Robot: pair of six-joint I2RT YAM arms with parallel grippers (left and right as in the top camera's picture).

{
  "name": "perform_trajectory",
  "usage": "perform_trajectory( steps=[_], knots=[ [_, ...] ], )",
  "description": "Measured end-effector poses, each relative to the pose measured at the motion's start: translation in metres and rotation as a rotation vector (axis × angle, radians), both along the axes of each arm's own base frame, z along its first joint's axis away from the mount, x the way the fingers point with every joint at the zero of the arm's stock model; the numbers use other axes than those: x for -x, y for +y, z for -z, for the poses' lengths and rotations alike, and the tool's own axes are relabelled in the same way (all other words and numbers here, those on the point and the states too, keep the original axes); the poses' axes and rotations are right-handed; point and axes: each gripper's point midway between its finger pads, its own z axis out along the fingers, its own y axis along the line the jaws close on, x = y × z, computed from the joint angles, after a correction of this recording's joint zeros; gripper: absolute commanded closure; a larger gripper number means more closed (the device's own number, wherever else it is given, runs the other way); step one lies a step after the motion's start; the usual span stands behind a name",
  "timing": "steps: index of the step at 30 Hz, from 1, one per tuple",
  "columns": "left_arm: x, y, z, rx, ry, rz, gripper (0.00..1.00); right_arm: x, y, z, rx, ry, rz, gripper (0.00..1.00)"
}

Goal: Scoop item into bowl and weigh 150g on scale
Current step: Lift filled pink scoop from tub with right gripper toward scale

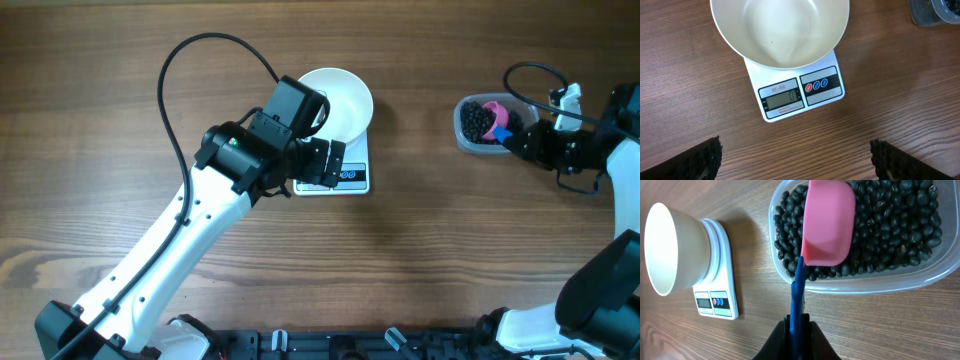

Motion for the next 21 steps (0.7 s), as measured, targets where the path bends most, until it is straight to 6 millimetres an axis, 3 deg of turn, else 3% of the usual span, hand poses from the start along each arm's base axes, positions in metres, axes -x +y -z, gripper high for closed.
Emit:
perform_trajectory(
  steps=[21],
  knots=[
    [0.0, 0.0, 0.0, 0.0, 0.0, 0.0, 0.0, -0.0021, -0.0074, -0.0049, -0.06, 0.001, 0.075, 0.96]
  ],
)
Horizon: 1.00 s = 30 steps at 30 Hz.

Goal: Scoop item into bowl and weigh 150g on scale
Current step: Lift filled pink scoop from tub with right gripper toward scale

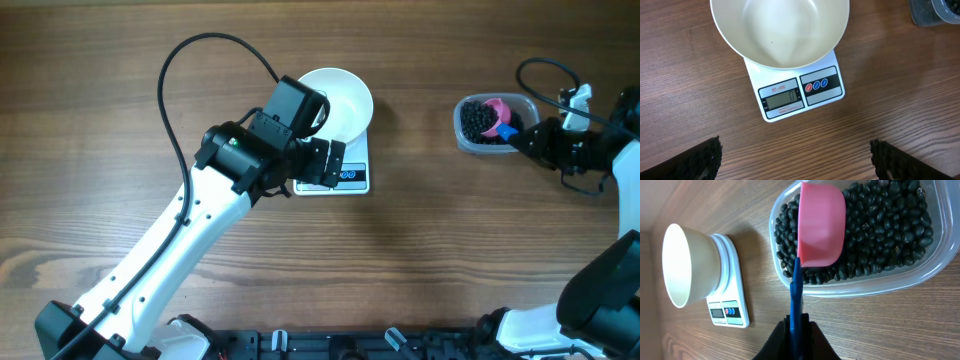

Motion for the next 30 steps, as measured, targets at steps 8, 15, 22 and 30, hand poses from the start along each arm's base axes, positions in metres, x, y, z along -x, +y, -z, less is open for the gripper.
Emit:
perform_trajectory(
  steps=[8, 15, 22, 30],
  knots=[
    [0.0, 0.0, 0.0, 0.0, 0.0, 0.0, 0.0, 0.0, -0.004, -0.003, -0.042, 0.006, 0.044, 0.96],
    [0.0, 0.0, 0.0, 0.0, 0.001, 0.0, 0.0, 0.005, -0.012, -0.009, -0.116, 0.005, 0.094, 0.96],
    [0.0, 0.0, 0.0, 0.0, 0.0, 0.0, 0.0, 0.007, -0.018, -0.021, -0.208, -0.033, 0.127, 0.96],
    [0.0, 0.0, 0.0, 0.0, 0.0, 0.0, 0.0, 0.003, -0.006, -0.038, -0.317, -0.091, 0.102, 0.96]
  ],
)
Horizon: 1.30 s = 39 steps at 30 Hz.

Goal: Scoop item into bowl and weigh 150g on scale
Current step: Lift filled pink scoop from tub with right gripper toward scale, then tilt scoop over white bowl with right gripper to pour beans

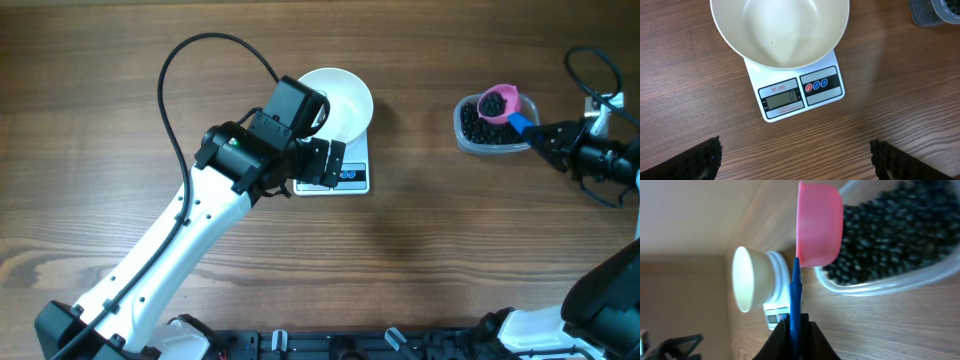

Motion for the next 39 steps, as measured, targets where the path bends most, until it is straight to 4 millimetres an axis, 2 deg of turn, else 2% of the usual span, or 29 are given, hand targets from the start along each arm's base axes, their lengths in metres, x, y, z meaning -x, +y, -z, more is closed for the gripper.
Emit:
perform_trajectory(
  steps=[11, 18, 34, 39],
  knots=[
    [0.0, 0.0, 0.0, 0.0, 0.0, 0.0, 0.0, -0.003, 0.016, -0.025, -0.181, -0.041, -0.004, 0.96],
    [0.0, 0.0, 0.0, 0.0, 0.0, 0.0, 0.0, -0.007, 0.039, -0.033, -0.235, -0.048, -0.059, 0.96],
    [0.0, 0.0, 0.0, 0.0, 0.0, 0.0, 0.0, -0.041, 0.18, -0.055, -0.193, -0.212, -0.425, 0.96],
    [0.0, 0.0, 0.0, 0.0, 0.0, 0.0, 0.0, -0.045, 0.21, -0.046, -0.099, -0.231, -0.466, 0.96]
  ],
)
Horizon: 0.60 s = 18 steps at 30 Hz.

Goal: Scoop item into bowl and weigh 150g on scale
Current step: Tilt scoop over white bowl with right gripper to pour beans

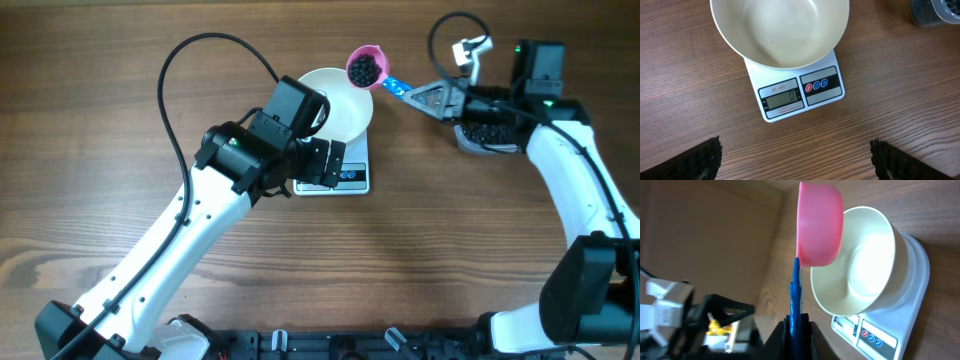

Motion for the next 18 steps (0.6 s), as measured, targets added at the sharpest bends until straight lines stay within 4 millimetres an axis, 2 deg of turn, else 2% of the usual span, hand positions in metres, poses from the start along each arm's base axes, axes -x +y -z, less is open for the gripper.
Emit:
perform_trajectory(
  steps=[8, 13, 18],
  knots=[
    [0.0, 0.0, 0.0, 0.0, 0.0, 0.0, 0.0, 0.001, 0.029, 0.014, 0.137, -0.112, -0.057, 0.96],
    [0.0, 0.0, 0.0, 0.0, 0.0, 0.0, 0.0, -0.002, 0.03, 0.021, 0.212, -0.158, -0.053, 0.96],
    [0.0, 0.0, 0.0, 0.0, 0.0, 0.0, 0.0, 0.008, 0.033, 0.02, 0.322, -0.218, -0.071, 0.96]
  ],
)
